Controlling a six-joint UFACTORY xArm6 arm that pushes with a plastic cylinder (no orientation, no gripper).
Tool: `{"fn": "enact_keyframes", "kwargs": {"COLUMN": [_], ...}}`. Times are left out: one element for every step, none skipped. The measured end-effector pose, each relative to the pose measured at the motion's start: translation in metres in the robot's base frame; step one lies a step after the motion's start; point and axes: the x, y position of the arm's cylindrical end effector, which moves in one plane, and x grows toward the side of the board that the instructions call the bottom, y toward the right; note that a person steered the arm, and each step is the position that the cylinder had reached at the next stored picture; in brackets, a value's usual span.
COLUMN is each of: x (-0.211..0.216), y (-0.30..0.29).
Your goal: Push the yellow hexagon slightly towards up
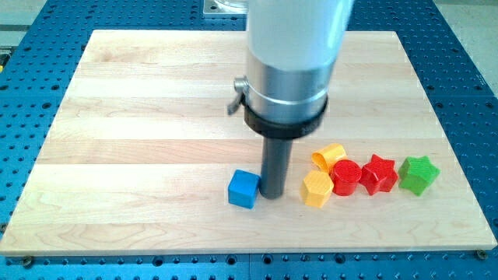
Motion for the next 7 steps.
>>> {"fn": "enact_keyframes", "kwargs": {"x": [0.019, 0.046, 0.030, -0.016, -0.031, -0.036, -0.047], "y": [0.018, 0.037, 0.073, 0.062, 0.081, 0.120, 0.138]}}
